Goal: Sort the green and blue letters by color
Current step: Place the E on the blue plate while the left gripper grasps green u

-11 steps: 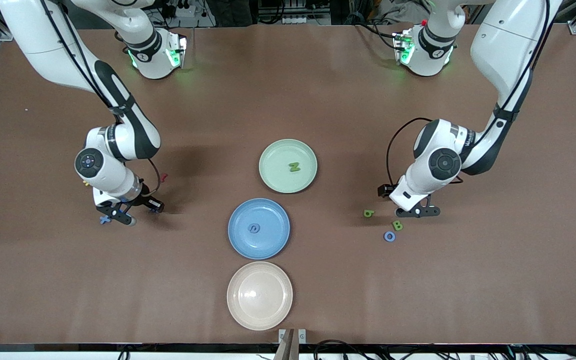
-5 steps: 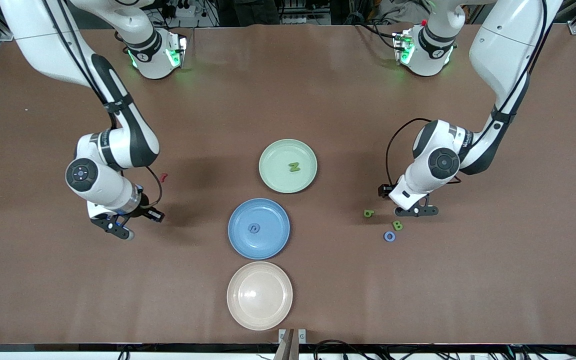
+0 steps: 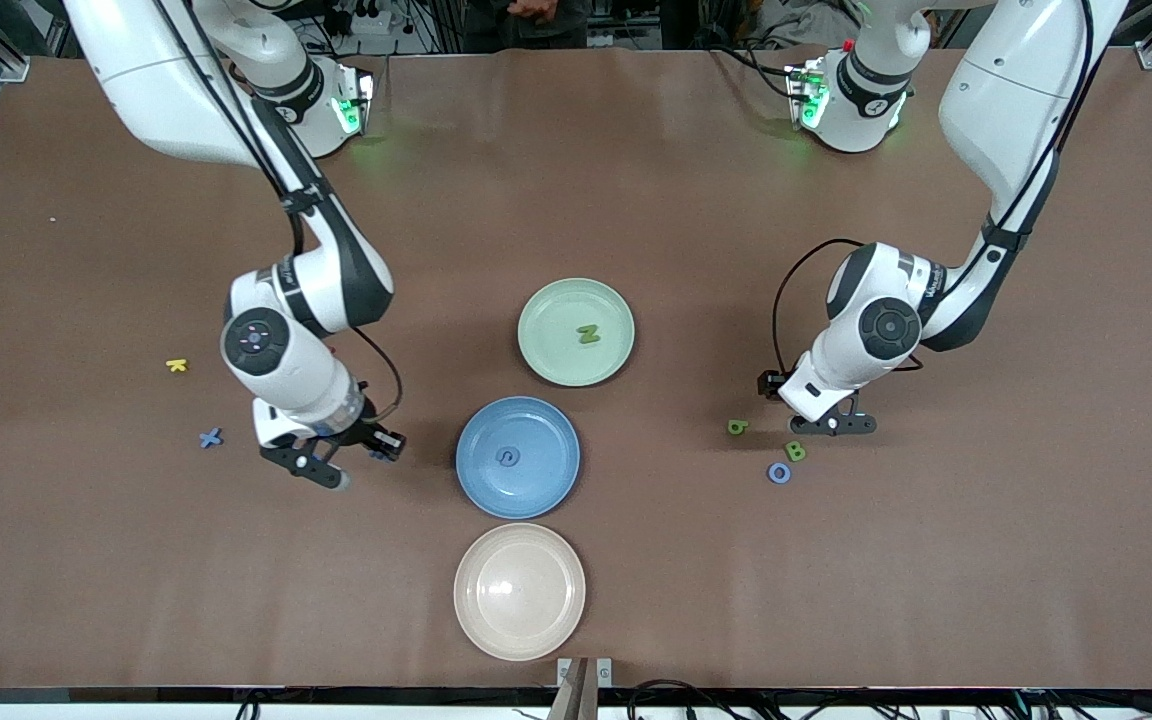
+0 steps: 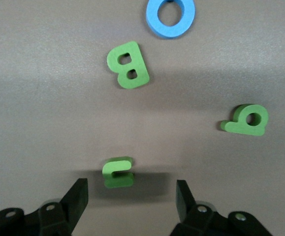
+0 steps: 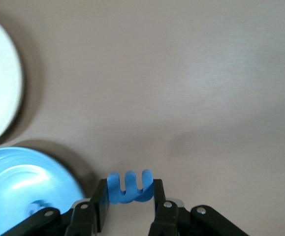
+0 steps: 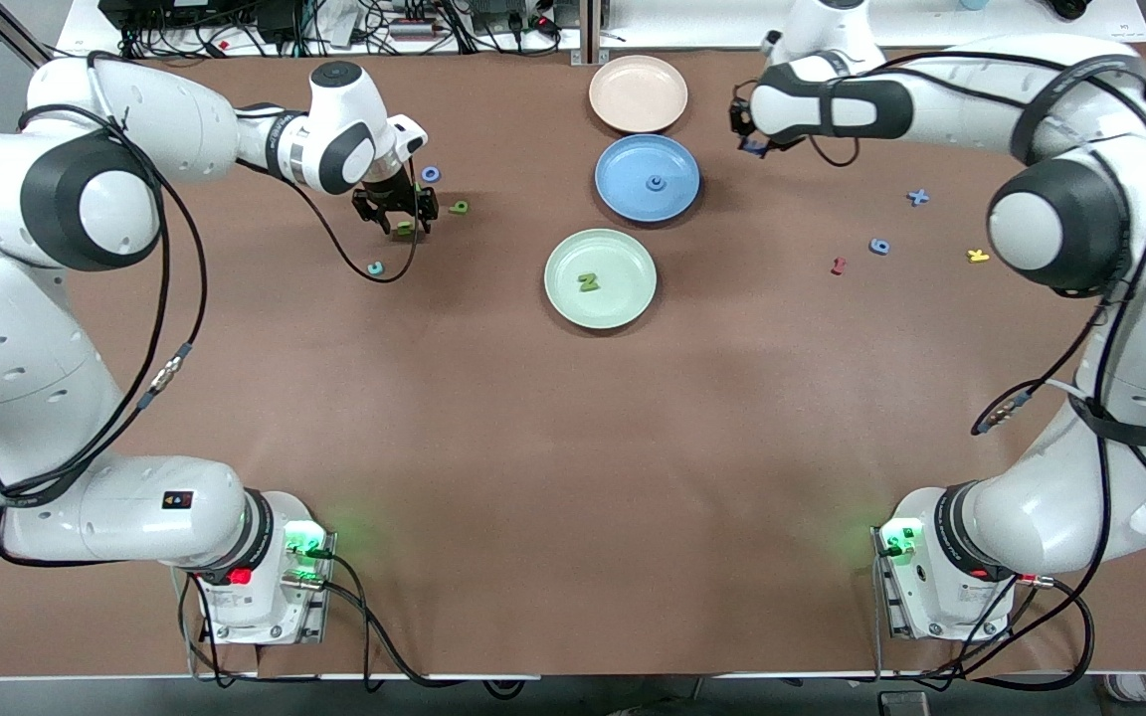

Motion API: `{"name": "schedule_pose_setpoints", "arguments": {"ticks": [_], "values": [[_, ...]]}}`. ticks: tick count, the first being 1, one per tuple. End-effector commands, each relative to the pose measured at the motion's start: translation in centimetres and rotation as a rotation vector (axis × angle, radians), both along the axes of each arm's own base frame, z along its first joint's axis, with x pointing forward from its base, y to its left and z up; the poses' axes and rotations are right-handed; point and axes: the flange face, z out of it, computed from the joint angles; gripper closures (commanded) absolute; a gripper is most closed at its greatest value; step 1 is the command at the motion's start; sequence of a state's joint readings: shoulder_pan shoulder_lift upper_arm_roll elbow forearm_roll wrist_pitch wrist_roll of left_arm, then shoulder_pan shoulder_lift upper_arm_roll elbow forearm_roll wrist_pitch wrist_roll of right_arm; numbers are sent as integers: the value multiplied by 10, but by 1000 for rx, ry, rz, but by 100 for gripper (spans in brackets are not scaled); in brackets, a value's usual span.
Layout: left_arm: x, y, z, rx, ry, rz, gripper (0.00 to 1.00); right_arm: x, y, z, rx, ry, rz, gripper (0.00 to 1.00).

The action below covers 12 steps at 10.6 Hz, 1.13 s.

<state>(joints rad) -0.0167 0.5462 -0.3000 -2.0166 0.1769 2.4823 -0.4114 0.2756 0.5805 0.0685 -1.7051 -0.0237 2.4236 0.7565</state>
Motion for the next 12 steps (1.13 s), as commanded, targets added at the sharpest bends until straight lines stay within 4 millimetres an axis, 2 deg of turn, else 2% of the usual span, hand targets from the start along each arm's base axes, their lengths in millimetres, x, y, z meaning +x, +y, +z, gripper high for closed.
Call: {"name": "schedule_pose_setpoints", "arguments": {"ticks": [1,3,4,5,6,7,8,9,10,12], "values": [[4,11,-3,-1,-21,-43,27,14,59,-13,19,-36,0,79],[4,11,-4,-1,-20,-57,35,3,106,-19,45,-69,16,79],[4,11,-6,-2,-17,-61,42,-6,126,-23,55,-75,25,78],[4,11,-6,-2,-17,-66,55,-12,145,-25,72,-81,-7,61],[4,11,-6,-2,-17,-66,71,-18,162,-26,84,-78,-40,36],[4,11,-6,-2,-17,-68,83,-21,167,-23,88,-78,-64,0],[4,11,-6,-2,-17,-68,87,-20,164,-20,83,-72,-67,0],[4,10,-6,-2,-17,-71,96,-17,158,-20,80,-72,-74,0],[2,4,-4,15,-28,-107,98,-12,147,-16,77,-74,-82,0],[4,8,1,36,-45,-122,100,1,111,-11,48,-54,-83,0]]}}
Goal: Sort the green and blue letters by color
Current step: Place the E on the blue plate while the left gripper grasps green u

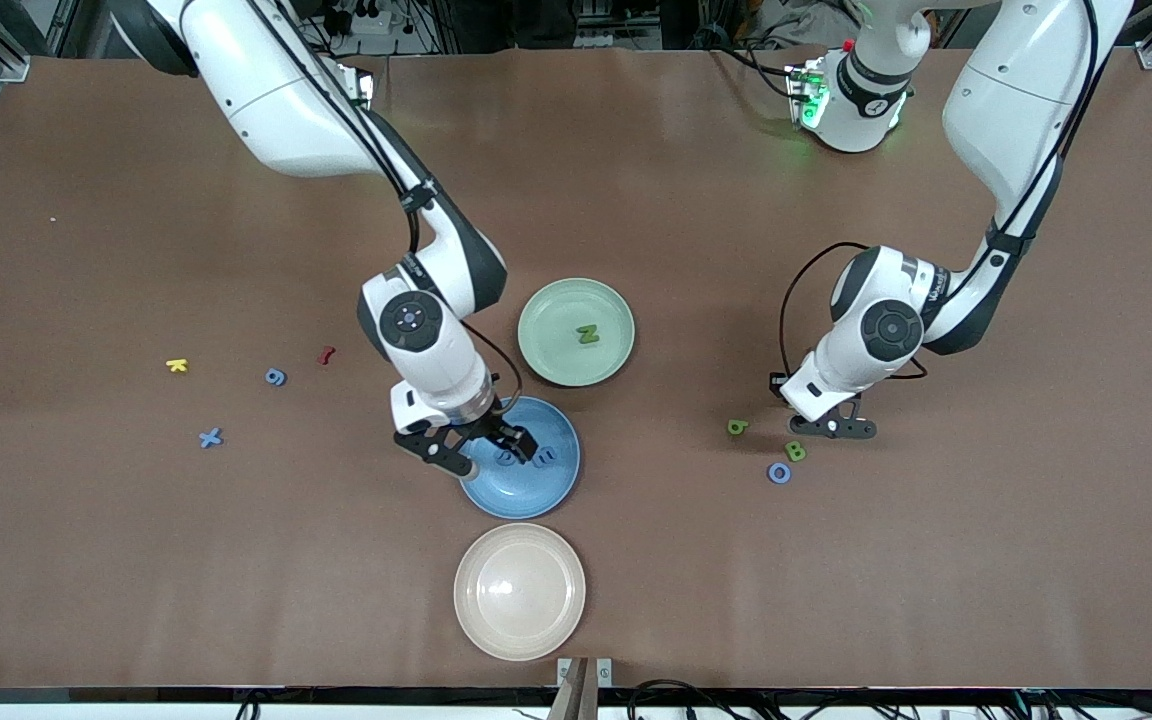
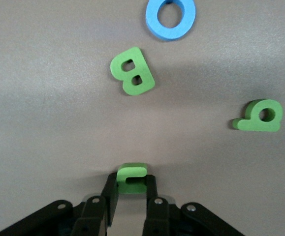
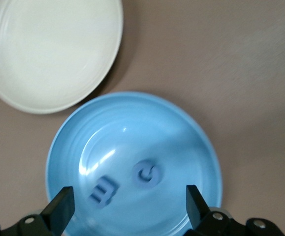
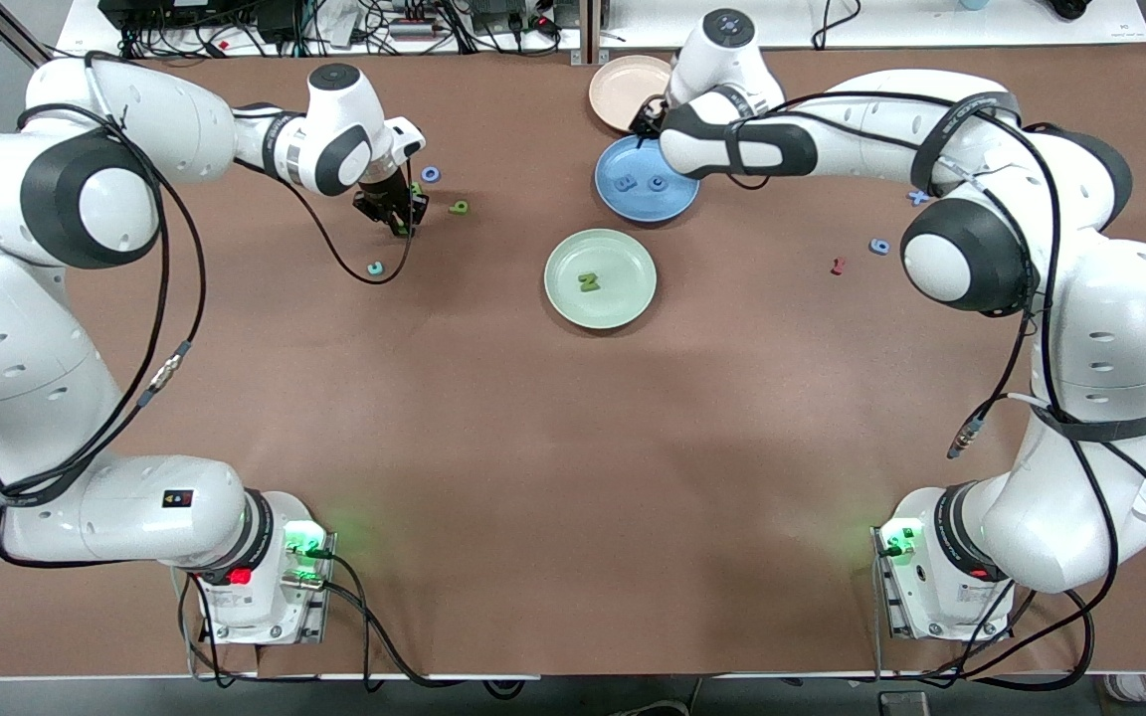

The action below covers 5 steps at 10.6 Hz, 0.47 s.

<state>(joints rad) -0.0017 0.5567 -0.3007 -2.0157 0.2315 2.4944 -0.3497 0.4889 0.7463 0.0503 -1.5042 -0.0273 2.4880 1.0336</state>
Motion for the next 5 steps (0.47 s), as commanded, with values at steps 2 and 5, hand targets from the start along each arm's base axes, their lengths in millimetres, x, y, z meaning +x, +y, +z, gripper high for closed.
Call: {"name": "schedule_pose_setpoints", "arguments": {"ticks": [2,5], "values": [[3,-13,19,9,-50,-15,100,14,-85,13,-75,52,23,0],[-12,-69,41,-45,-65,42,100,-8,-178,14,-123,115,57,0]]}}
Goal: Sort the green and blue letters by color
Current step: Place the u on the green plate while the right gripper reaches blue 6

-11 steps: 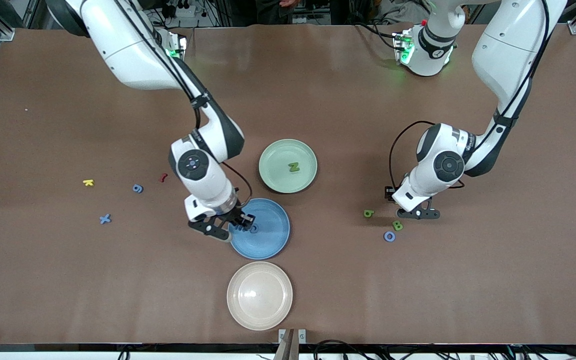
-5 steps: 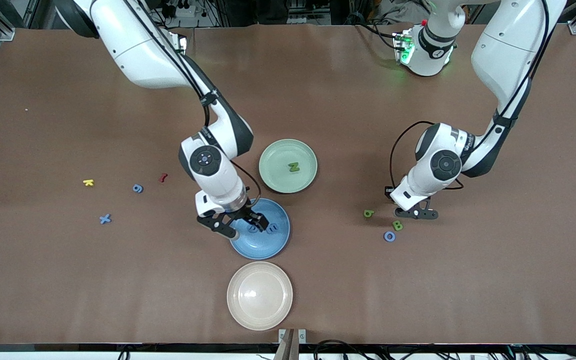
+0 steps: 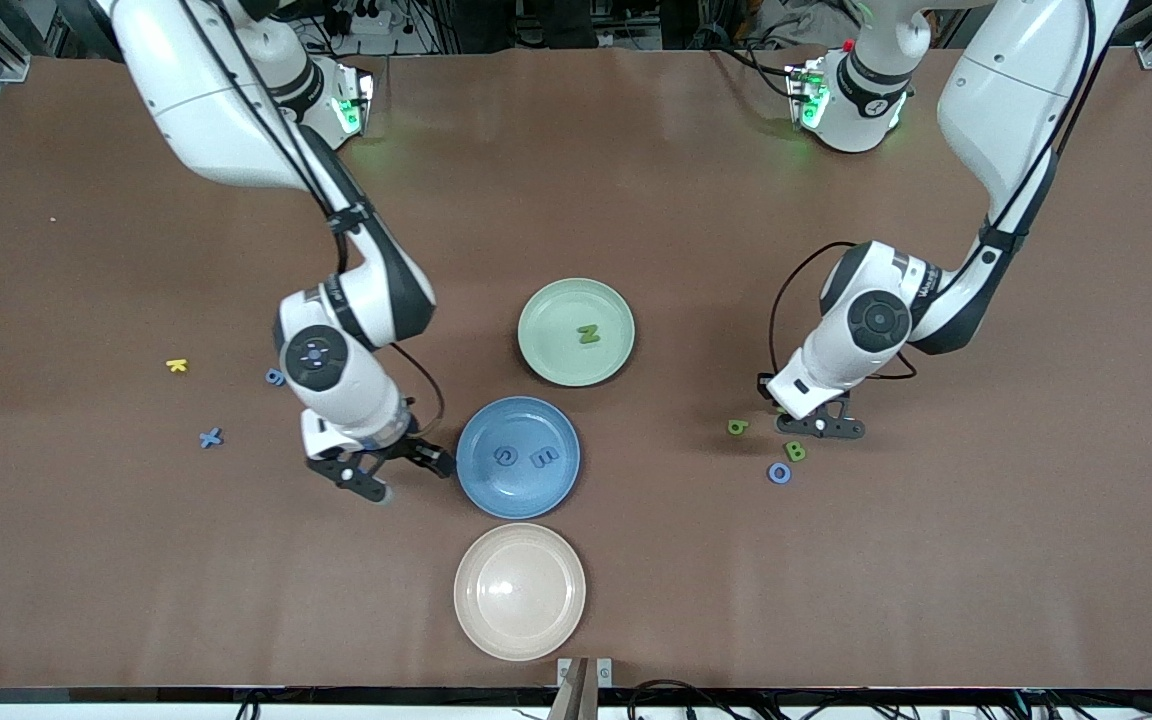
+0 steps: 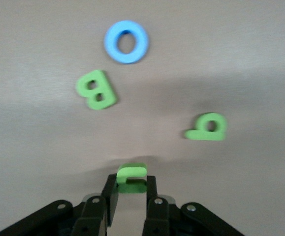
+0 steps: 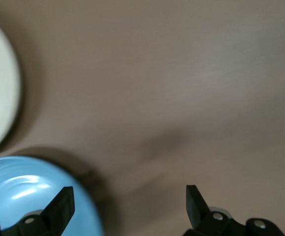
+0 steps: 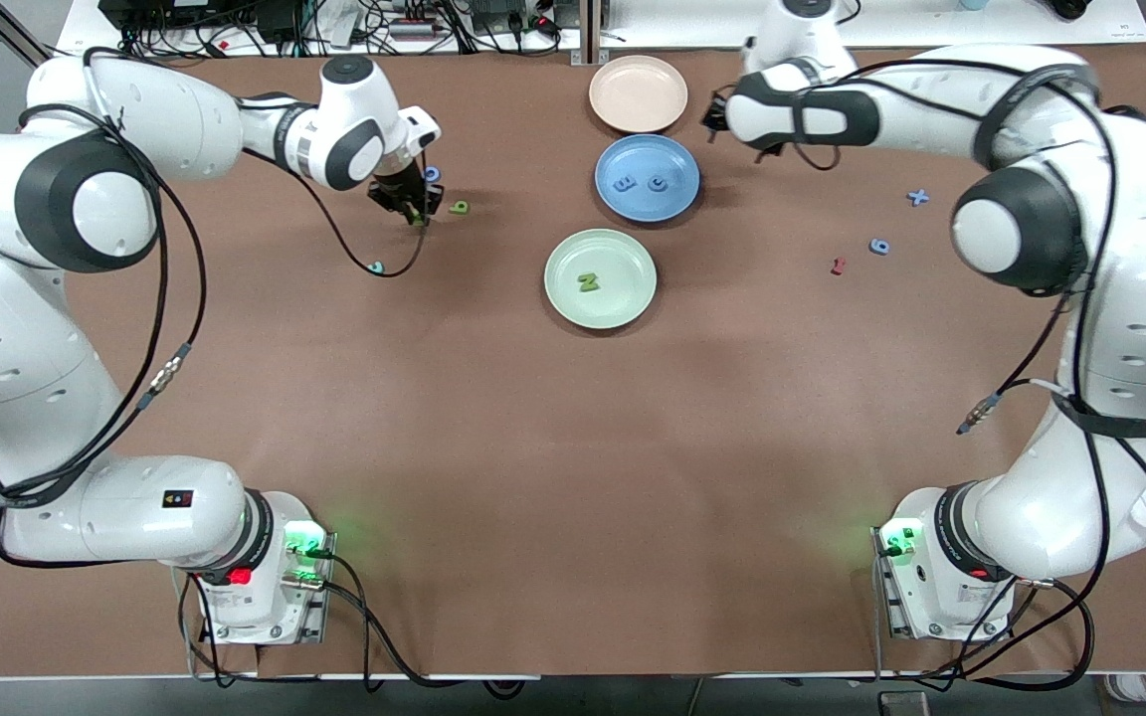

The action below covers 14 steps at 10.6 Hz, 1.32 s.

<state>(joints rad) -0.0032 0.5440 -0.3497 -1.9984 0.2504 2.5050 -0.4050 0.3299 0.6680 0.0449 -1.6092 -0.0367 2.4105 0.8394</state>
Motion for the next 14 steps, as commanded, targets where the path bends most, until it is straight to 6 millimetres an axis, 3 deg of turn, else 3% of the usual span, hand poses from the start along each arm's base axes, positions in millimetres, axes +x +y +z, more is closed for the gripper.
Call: {"name": "schedule_pose_setpoints", "arguments": {"ticks": [1,4,6,10,11,12,14], "values": [[-20,-61,27,-41,-20,69,100,-42,-78,15,-39,64,-16,0],[-58,-143,42,-75,-21,112,100,-66,-152,1,-49,110,-121,0],[-87,-197,51,-92,-26,160,100,-92,-176,-6,-47,110,-150,0],[-123,-269,61,-139,-19,236,98,-122,-218,-28,-122,142,-99,0],[-133,-286,53,-140,-8,250,55,-124,-222,-33,-135,139,-83,0],[-136,-294,51,-141,-5,297,1,-130,-225,-38,-129,124,-84,0],[-122,-291,59,-154,-20,340,0,-149,-233,-51,-138,112,-54,0]]}}
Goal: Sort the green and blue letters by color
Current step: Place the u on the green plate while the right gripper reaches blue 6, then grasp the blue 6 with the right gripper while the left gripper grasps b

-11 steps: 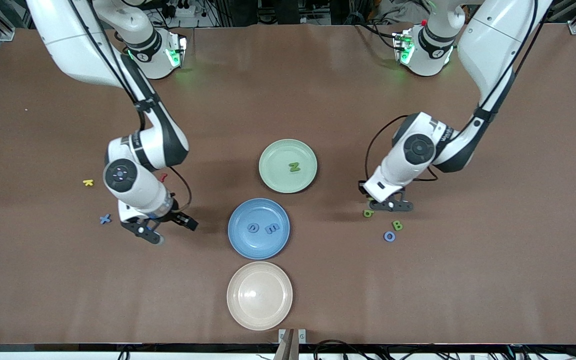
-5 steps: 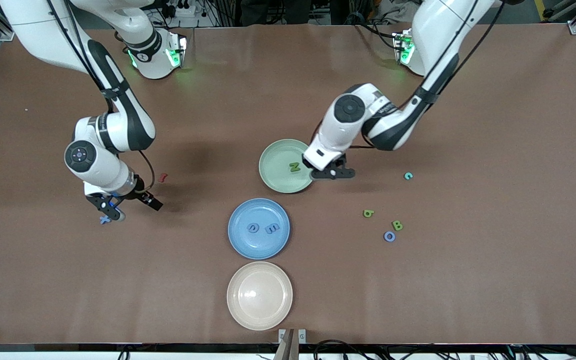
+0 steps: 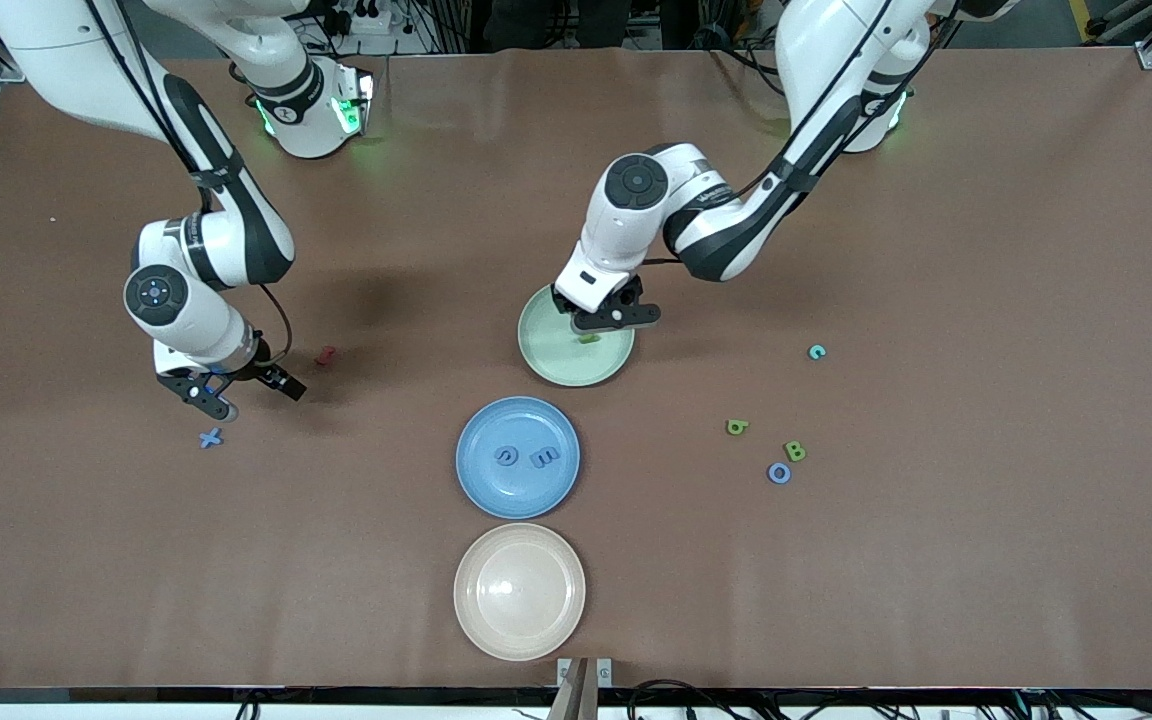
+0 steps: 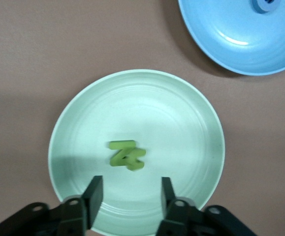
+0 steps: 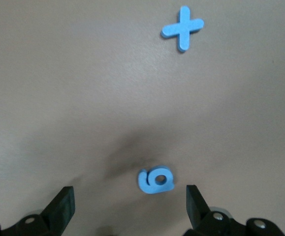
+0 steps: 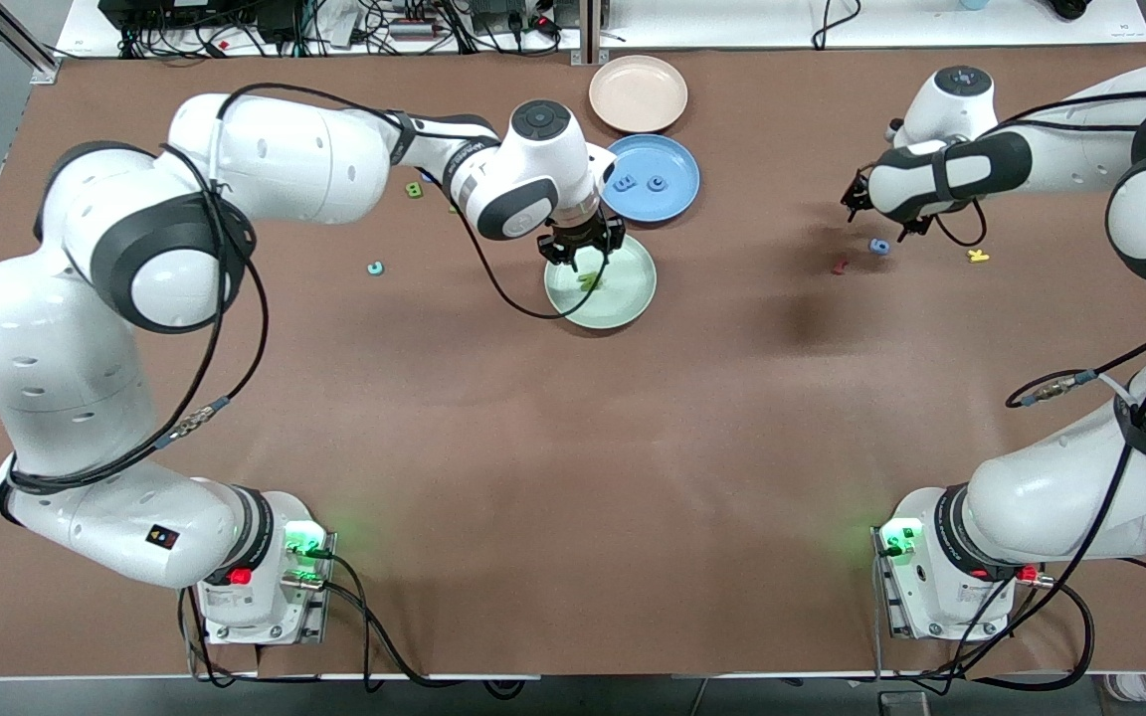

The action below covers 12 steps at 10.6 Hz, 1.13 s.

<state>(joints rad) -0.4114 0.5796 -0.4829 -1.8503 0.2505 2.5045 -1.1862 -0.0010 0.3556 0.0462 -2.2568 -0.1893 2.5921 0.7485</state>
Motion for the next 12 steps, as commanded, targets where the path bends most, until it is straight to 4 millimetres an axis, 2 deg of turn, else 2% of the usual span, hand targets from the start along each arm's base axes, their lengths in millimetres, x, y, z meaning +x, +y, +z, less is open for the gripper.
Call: {"name": "schedule_pose_setpoints", "arguments": {"ticks": [1,2,4,5,6,8,9,10,12], "values": [[27,5,10,-3,-36,55,0,-31,-9,-9,-11,-17,57,0],[49,22,21,-2,-70,38,0,-34,-11,-13,-4,-35,59,0],[99,61,41,38,-109,-128,0,-36,-12,-16,4,-52,59,0],[123,82,48,50,-121,-170,0,-36,-12,-16,1,-52,63,4],[143,107,46,57,-135,-227,0,-36,-14,-17,-4,-52,71,7],[166,143,35,71,-134,-287,0,-35,-18,-21,0,-68,73,11],[171,157,22,75,-112,-272,0,-35,-19,-21,1,-70,72,13],[176,169,4,85,-91,-274,0,-35,-19,-22,2,-73,72,14],[177,175,-11,143,-105,-330,0,-35,-19,-26,7,-76,72,20]]}}
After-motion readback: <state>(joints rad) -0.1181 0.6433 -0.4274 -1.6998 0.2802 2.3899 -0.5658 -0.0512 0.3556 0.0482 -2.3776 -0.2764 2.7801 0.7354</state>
